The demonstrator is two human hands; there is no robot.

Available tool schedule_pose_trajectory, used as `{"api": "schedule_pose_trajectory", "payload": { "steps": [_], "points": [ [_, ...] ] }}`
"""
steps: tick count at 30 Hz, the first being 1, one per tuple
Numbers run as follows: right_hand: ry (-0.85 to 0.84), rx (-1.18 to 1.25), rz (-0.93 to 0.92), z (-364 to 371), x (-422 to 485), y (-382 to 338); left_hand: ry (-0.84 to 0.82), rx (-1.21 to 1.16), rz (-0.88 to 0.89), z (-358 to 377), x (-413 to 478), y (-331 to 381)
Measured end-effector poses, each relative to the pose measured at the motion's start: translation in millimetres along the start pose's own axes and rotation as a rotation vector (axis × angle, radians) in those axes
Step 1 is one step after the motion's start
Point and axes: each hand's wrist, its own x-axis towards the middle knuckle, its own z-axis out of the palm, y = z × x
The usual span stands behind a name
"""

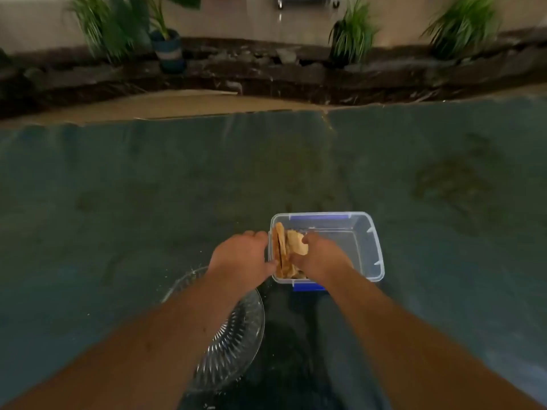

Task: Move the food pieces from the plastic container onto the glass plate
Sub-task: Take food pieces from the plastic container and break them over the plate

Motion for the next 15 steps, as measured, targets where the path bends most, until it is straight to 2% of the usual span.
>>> {"api": "schedule_pose_trajectory", "payload": {
  "steps": [3,8,11,15],
  "points": [
    [-0.132,0.135,-0.048,12.5,21.3,8.4,-0.002,-0.039,-0.028,13.6,7.7,2.7],
    [-0.274,0.121,-0.171,22.4,36.7,15.4,0.032,-0.124,-0.015,27.2,16.4,9.5],
    [-0.298,0.026,-0.207,30.8,42.0,17.2,0.024,-0.141,-0.028,31.7,19.5,13.6],
    [-0.287,0.061,-0.192,33.3,44.0,22.2,0.032,-0.153,-0.060,35.2,23.1,16.7]
  ]
}}
